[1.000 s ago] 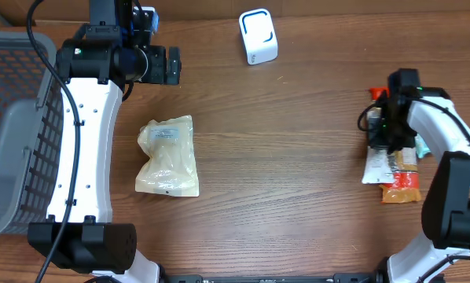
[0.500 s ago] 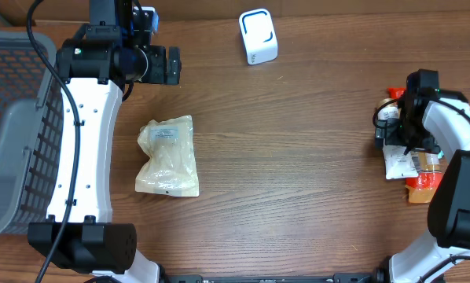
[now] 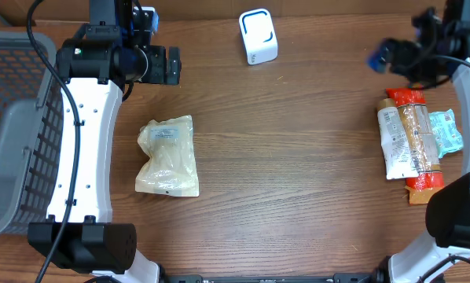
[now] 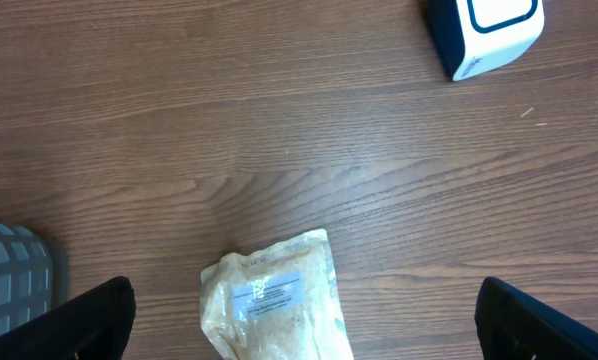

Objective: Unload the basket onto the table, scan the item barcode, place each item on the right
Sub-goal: 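Carry the white tube right and place it beside the pasta, then move the right gripper left and grasp the beige bag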

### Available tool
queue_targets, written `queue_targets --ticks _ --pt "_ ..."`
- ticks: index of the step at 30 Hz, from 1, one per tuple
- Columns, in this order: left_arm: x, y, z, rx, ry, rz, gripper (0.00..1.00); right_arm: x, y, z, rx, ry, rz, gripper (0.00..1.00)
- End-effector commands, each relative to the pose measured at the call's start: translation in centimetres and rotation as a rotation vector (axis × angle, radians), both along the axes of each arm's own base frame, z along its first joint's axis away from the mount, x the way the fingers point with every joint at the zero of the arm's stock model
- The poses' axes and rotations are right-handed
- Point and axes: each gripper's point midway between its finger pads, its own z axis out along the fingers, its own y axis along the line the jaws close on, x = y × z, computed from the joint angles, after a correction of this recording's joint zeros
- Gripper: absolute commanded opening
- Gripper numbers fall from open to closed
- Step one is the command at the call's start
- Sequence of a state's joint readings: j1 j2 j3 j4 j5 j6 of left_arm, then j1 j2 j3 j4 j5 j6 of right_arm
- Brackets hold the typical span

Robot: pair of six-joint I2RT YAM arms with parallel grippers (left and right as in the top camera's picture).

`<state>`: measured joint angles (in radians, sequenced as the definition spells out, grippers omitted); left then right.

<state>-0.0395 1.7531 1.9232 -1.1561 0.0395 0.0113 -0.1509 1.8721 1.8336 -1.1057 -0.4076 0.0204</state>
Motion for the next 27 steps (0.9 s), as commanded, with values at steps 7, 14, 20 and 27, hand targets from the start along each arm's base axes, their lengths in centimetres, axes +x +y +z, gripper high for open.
queue_targets --ticks 7,14,20,27 --pt "-0.1 -0.2 1.0 0.014 -0.028 -0.018 1.00 -1.8 18.3 -1.7 0.342 0.038 0.358 0.99" --pt "-0.1 -0.2 1.0 0.015 -0.028 -0.019 1.00 -6.2 31.1 -8.4 0.209 0.118 0.575 0.94" --pt "-0.1 -0.2 1.0 0.015 -0.028 -0.019 1.00 -9.7 37.9 -12.1 0.048 0.065 0.667 0.94" --pt "-0.1 -0.2 1.0 0.015 -0.028 -0.019 1.00 -12.0 41.8 -17.0 -0.185 -0.026 0.695 0.91"
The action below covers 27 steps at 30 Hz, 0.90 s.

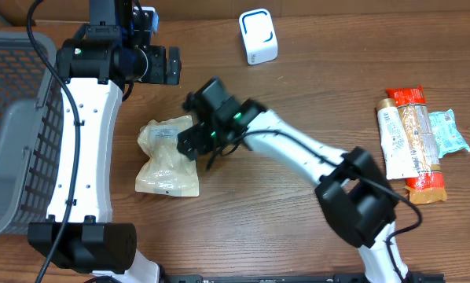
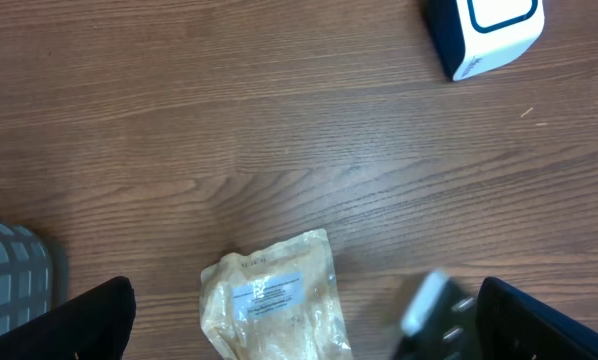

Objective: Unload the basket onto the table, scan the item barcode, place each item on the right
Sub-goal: 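Move the right gripper left and grasp the beige bag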

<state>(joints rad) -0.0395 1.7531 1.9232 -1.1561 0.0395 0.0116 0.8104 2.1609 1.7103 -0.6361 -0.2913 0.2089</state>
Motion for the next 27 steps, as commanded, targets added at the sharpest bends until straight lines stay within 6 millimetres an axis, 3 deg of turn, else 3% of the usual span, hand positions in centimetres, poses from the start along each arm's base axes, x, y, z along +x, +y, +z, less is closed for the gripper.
queue_targets --ticks 1,5,10,17,20,24,27 --pt "-0.1 -0.2 1.0 0.014 -0.028 -0.019 1.00 0.5 -0.2 -3.9 -0.156 -0.098 -0.052 0.91" --pt "-0.1 -0.2 1.0 0.014 -0.028 -0.019 1.00 -0.9 0.7 -6.7 -0.209 -0.108 -0.023 0.90" --pt "-0.1 -0.2 1.0 0.014 -0.028 -0.019 1.00 -1.5 1.1 -7.9 -0.225 -0.109 -0.010 0.88" --pt "-0.1 -0.2 1.0 0.014 -0.028 -0.019 0.99 0.3 -3.2 -8.6 -0.435 -0.207 -0.117 0.75" --pt "-0.1 -0.2 1.0 0.014 -0.028 -0.019 1.00 0.7 -4.7 -8.6 -0.494 -0.222 -0.171 0.75" --pt "-0.1 -0.2 1.0 0.014 -0.028 -0.019 1.00 0.4 -3.8 -8.5 -0.450 -0.196 -0.150 0.83" --pt "-0.1 -0.2 1.0 0.014 -0.028 -0.019 1.00 -0.4 -1.8 -6.9 -0.354 -0.120 -0.095 0.86"
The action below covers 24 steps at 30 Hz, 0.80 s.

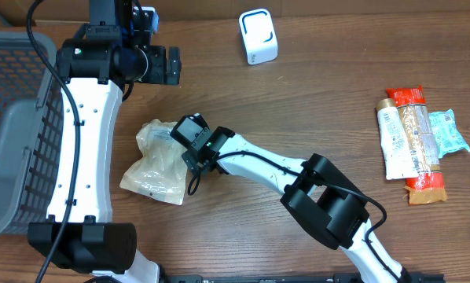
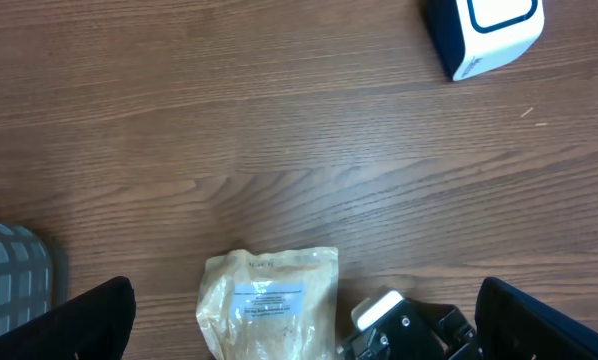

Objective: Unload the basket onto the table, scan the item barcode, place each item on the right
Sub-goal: 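Move the right gripper left and grasp the beige bag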

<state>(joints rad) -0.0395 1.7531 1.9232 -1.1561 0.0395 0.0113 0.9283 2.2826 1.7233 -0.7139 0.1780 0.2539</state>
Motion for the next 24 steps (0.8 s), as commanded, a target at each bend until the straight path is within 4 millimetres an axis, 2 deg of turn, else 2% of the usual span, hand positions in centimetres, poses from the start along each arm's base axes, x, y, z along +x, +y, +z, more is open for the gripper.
queue_targets --ticks 1,3,4,7,10,15,19,24 --pt "-0.1 -0.2 1.0 0.014 -0.028 -0.019 0.99 -0.7 1.8 1.0 0.091 0.100 0.062 0.86" --pt "-0.1 -0.2 1.0 0.015 -0.028 -0.019 1.00 -1.3 3.6 3.4 0.188 0.136 0.158 0.86" --pt "-0.1 -0.2 1.0 0.014 -0.028 -0.019 0.99 -1.4 4.6 5.0 0.242 0.136 0.217 0.89" --pt "-0.1 -0.2 1.0 0.014 -0.028 -0.019 1.00 -0.7 6.3 8.2 0.324 0.057 0.291 0.93" --pt "-0.1 -0.2 1.0 0.015 -0.028 -0.019 1.00 0.0 8.3 9.6 0.381 -0.032 0.338 0.97" --pt "-0.1 -0.2 1.0 0.015 -0.028 -0.019 1.00 2.3 10.0 8.8 0.392 -0.161 0.322 0.99" --pt "-0.1 -0.2 1.0 0.015 -0.028 -0.019 0.99 2.8 11.2 6.6 0.379 -0.210 0.395 0.99" --pt "-0.1 -0.2 1.0 0.015 -0.028 -0.019 1.00 2.8 11.4 4.6 0.363 -0.202 0.408 0.99"
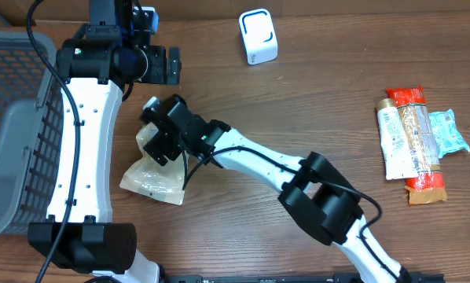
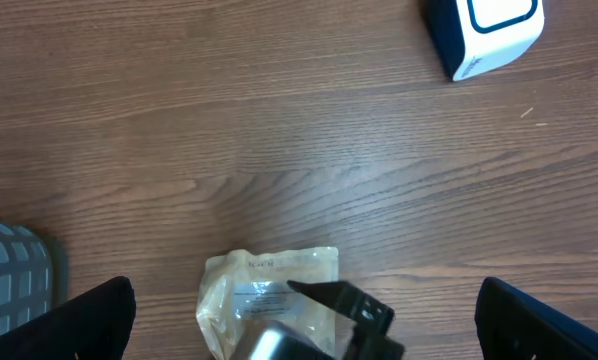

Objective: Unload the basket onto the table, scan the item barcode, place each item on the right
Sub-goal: 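Move the right gripper left and grasp the beige bag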

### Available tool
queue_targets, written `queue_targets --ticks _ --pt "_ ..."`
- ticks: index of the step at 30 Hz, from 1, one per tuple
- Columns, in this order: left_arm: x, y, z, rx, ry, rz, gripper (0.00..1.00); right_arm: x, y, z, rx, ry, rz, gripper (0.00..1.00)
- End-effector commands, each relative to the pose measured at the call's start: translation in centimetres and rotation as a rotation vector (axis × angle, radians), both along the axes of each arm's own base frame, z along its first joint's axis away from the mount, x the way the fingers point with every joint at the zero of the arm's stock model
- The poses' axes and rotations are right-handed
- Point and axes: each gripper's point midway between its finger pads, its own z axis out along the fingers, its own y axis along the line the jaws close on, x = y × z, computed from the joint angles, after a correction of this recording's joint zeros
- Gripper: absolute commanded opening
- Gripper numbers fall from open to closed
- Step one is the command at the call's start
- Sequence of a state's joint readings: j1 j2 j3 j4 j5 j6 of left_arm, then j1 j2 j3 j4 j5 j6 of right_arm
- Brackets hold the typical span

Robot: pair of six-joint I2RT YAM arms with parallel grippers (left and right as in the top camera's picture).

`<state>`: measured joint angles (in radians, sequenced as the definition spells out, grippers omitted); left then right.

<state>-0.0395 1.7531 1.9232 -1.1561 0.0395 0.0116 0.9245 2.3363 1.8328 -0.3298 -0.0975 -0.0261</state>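
Observation:
A clear bag of pale food with a white label [image 1: 151, 178] [image 2: 264, 290] lies on the table, tilted. My right gripper [image 1: 161, 135] reaches across from the right and sits over the bag's upper part, hiding it. In the left wrist view the right gripper's dark finger [image 2: 341, 298] lies across the label; how its jaws stand is unclear. My left gripper [image 1: 166, 65] [image 2: 307, 300] hangs open above the table, beyond the bag. The white scanner with a blue ring [image 1: 258, 36] [image 2: 485, 30] stands at the back.
A grey mesh basket [image 1: 15, 134] [image 2: 9, 275] fills the left side. Several packaged items [image 1: 414, 141] lie together at the right edge. The right arm's white links [image 1: 258, 165] stretch across the middle of the table.
My right gripper has shifted from the bag's upper right edge to over its top, further left and back. The bag lies as it did. The left arm is unmoved.
First the right arm was back at the right, and the bag lay straight. Then the right gripper was at the bag's upper right corner. After that the bag lay turned and shifted left with the gripper at its edge. Now the gripper covers the bag's top.

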Motion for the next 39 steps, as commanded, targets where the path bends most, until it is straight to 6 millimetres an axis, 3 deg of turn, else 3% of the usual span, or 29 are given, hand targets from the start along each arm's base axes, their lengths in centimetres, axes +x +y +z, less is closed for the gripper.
queue_targets --ticks 1,7,11,19,24,29,35,39 --pt "-0.1 -0.2 1.0 0.014 -0.028 -0.019 1.00 0.0 0.4 -1.7 -0.029 -0.014 0.022 0.99" --pt "-0.1 -0.2 1.0 0.014 -0.028 -0.019 1.00 -1.2 -0.1 -3.0 -0.087 0.017 0.024 0.92" --pt "-0.1 -0.2 1.0 0.014 -0.028 -0.019 1.00 -1.8 -2.6 -5.0 -0.201 0.074 -0.043 0.79" --pt "-0.1 -0.2 1.0 0.014 -0.028 -0.019 1.00 -1.7 -6.9 -7.6 -0.344 0.118 -0.225 0.76" --pt "-0.1 -0.2 1.0 0.014 -0.028 -0.019 1.00 -0.7 -9.2 -7.9 -0.426 0.080 -0.283 0.76" --pt "-0.1 -0.2 1.0 0.014 -0.028 -0.019 1.00 0.3 -13.5 -8.2 -0.582 0.045 -0.363 0.76" --pt "-0.1 -0.2 1.0 0.014 -0.028 -0.019 1.00 -0.1 -17.7 -8.1 -0.672 0.184 -0.414 0.75" --pt "-0.1 -0.2 1.0 0.014 -0.028 -0.019 1.00 0.3 -18.6 -6.4 -0.613 0.289 -0.414 0.74"
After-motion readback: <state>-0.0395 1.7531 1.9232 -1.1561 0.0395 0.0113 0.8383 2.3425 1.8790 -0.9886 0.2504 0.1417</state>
